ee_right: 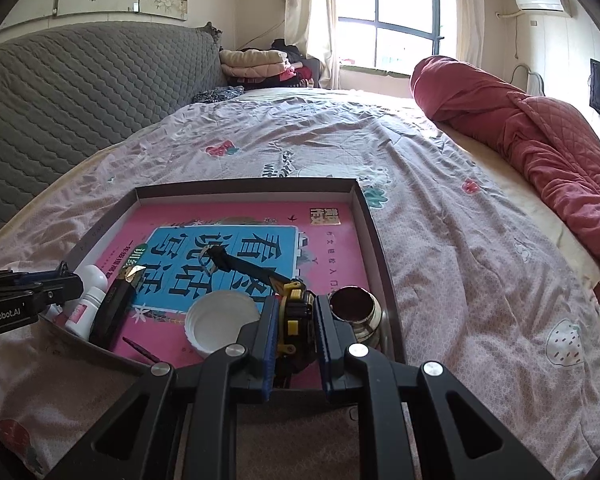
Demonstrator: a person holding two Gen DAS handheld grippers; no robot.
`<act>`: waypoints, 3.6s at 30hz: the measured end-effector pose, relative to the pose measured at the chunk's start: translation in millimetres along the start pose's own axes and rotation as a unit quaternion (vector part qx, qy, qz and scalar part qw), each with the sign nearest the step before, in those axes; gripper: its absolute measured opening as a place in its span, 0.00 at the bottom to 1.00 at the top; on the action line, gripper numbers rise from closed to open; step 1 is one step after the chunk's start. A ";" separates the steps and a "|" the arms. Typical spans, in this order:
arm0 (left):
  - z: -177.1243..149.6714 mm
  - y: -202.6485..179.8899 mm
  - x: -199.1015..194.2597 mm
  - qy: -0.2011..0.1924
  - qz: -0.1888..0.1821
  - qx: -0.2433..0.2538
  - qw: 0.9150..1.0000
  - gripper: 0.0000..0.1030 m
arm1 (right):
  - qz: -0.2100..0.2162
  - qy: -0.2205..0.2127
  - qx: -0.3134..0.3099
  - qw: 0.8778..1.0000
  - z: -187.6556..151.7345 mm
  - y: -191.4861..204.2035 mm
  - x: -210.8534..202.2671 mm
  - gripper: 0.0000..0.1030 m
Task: Organize rigid objects
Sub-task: 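Lower the hair clip onto the earbud case while the right lowers the tape measure beside the cup, then open both grippers to release the hair clip and tape measure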
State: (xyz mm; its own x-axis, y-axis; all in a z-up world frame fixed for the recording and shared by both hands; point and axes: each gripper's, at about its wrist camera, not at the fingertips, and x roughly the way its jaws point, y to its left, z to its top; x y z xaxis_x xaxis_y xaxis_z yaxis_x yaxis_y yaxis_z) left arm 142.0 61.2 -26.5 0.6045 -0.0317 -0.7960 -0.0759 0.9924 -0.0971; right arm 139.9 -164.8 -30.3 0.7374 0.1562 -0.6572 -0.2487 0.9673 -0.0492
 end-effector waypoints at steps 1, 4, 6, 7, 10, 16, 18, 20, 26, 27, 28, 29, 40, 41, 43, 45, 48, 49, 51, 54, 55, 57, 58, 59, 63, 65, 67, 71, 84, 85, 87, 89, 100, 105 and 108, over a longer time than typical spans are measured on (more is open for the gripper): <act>0.1 0.1 -0.2 0.000 0.000 0.001 1.000 0.26 | -0.001 0.000 -0.002 1.000 0.0 0.2 -0.2 0.17; -0.1 1.3 0.5 -0.001 -0.001 0.000 1.000 0.26 | -0.003 -0.002 -0.008 1.000 0.0 2.0 -0.3 0.18; -0.2 1.6 0.2 -0.002 0.000 -0.001 1.000 0.26 | -0.005 -0.003 -0.011 1.000 -0.3 3.0 -0.5 0.18; -0.1 1.7 0.1 -0.002 0.000 -0.001 1.000 0.26 | -0.004 -0.004 -0.011 1.000 -0.3 3.3 -0.5 0.18; -0.1 3.5 0.3 -0.003 -0.003 -0.006 1.000 0.26 | 0.002 -0.005 -0.005 1.000 -0.3 1.4 -0.8 0.18; -0.6 3.8 -0.3 -0.006 -0.003 -0.006 1.000 0.26 | 0.007 -0.005 0.006 1.000 -0.2 -2.0 -0.8 0.18; -2.0 3.2 -1.1 -0.008 -0.004 -0.005 1.000 0.26 | 0.006 -0.008 0.007 1.000 0.1 -2.8 -1.7 0.18; -3.9 3.0 -2.5 -0.011 -0.005 -0.004 1.000 0.26 | 0.008 -0.013 0.005 1.000 0.9 -2.4 -3.5 0.18; -6.8 4.2 -5.0 -0.016 -0.007 -0.009 1.000 0.26 | 0.003 -0.024 0.000 1.000 2.6 -1.4 -7.3 0.22; -7.8 4.5 -5.4 -0.017 -0.007 -0.010 1.000 0.26 | 0.005 -0.026 0.001 1.000 2.8 -1.9 -8.2 0.23; -8.6 3.3 -6.0 -0.018 -0.006 -0.008 1.000 0.26 | 0.004 -0.029 0.001 1.000 3.1 -2.3 -9.1 0.27; -8.6 3.2 -5.9 -0.018 -0.005 -0.007 1.000 0.26 | 0.003 -0.033 0.003 0.999 3.6 -2.7 -10.4 0.28; -6.1 1.1 -4.4 -0.017 0.001 -0.006 1.000 0.27 | -0.003 -0.030 0.011 0.999 3.2 -8.4 -10.8 0.34; -6.0 0.5 -5.1 -0.018 0.002 -0.007 1.000 0.27 | -0.004 -0.029 0.011 1.000 2.9 -8.3 -10.6 0.34; -4.2 2.2 -4.1 -0.017 0.002 -0.010 1.000 0.27 | -0.002 -0.027 0.011 1.000 2.5 -7.8 -9.2 0.34; -3.8 2.9 -4.2 -0.017 0.001 -0.012 1.000 0.27 | -0.004 -0.027 0.010 1.000 1.9 -7.6 -9.1 0.34; -3.4 5.5 -3.2 -0.019 0.001 -0.017 1.000 0.27 | -0.005 -0.027 0.011 1.000 1.2 -8.0 -9.3 0.34; -3.8 6.4 -3.6 -0.020 0.003 -0.019 1.000 0.27 | -0.004 -0.026 0.012 1.000 1.4 -8.4 -8.8 0.35; -4.0 8.7 -2.8 -0.023 0.003 -0.022 0.999 0.27 | -0.003 -0.026 0.014 1.000 1.2 -8.6 -8.7 0.35; -5.8 13.5 -2.4 -0.026 0.000 -0.030 0.999 0.28 | -0.003 -0.026 0.013 1.000 0.8 -8.9 -8.8 0.35; -5.7 14.8 -1.5 -0.025 0.001 -0.032 0.999 0.28 | -0.003 -0.026 0.013 1.000 0.8 -8.9 -8.8 0.35; -5.1 18.5 1.1 -0.023 -0.005 -0.042 0.999 0.30 | -0.003 -0.028 0.015 1.000 1.0 -9.1 -9.0 0.35; -4.7 19.0 1.3 -0.023 -0.006 -0.044 0.999 0.30 | -0.003 -0.028 0.015 0.999 1.1 -9.2 -9.1 0.36; -4.4 18.6 1.6 -0.023 -0.006 -0.043 0.999 0.30 | -0.004 -0.030 0.015 0.999 1.2 -9.4 -9.1 0.38; -3.6 19.1 2.6 -0.024 -0.004 -0.040 0.999 0.32 | -0.006 -0.030 0.018 0.999 1.6 -11.3 -8.6 0.42; -3.0 19.4 3.3 -0.024 -0.005 -0.041 0.999 0.33 | -0.007 -0.030 0.021 0.999 2.3 -12.7 -8.3 0.42; -2.8 18.2 4.0 -0.024 -0.003 -0.039 0.999 0.33 | -0.005 -0.029 0.023 0.999 2.1 -14.0 -7.9 0.42; -1.4 18.4 3.8 -0.026 -0.001 -0.042 0.999 0.42 | -0.008 -0.028 0.025 0.999 1.7 -15.4 -6.9 0.42; -1.2 13.1 -8.0 -0.039 -0.024 -0.047 0.998 0.50 | -0.012 -0.029 0.018 0.999 0.4 -14.2 -9.7 0.44; -0.9 10.5 -10.3 -0.044 -0.020 -0.041 0.998 0.56 | -0.012 -0.028 0.018 0.999 0.4 -14.2 -9.6 0.47; -0.2 7.4 -13.3 -0.049 -0.014 -0.037 0.998 0.62 | -0.011 -0.029 0.019 0.999 0.3 -13.9 -9.8 0.50; 0.0 6.4 -15.9 -0.050 -0.019 -0.041 0.998 0.62 | -0.011 -0.031 0.017 0.999 -0.3 -12.8 -11.1 0.50; -2.0 -2.8 -29.8 -0.044 -0.015 -0.030 0.998 0.72 | -0.021 -0.038 0.005 0.999 -1.9 -4.2 -22.3 0.58; -2.4 -5.0 -41.6 -0.047 -0.002 -0.021 0.999 0.73 | -0.022 -0.037 0.011 0.999 -1.9 -2.9 -29.2 0.59; -2.9 -5.0 -49.0 -0.050 0.009 -0.020 0.999 0.73 | -0.022 -0.036 0.007 0.999 -2.9 0.6 -34.3 0.59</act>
State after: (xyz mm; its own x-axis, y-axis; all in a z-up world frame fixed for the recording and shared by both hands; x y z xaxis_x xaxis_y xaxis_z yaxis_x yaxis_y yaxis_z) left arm 110.5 57.5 11.2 0.6784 -0.0004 -0.7347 -0.1177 0.9870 -0.1092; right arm 112.7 -170.2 -10.0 0.7905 0.1275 -0.5990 -0.2070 0.9761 -0.0655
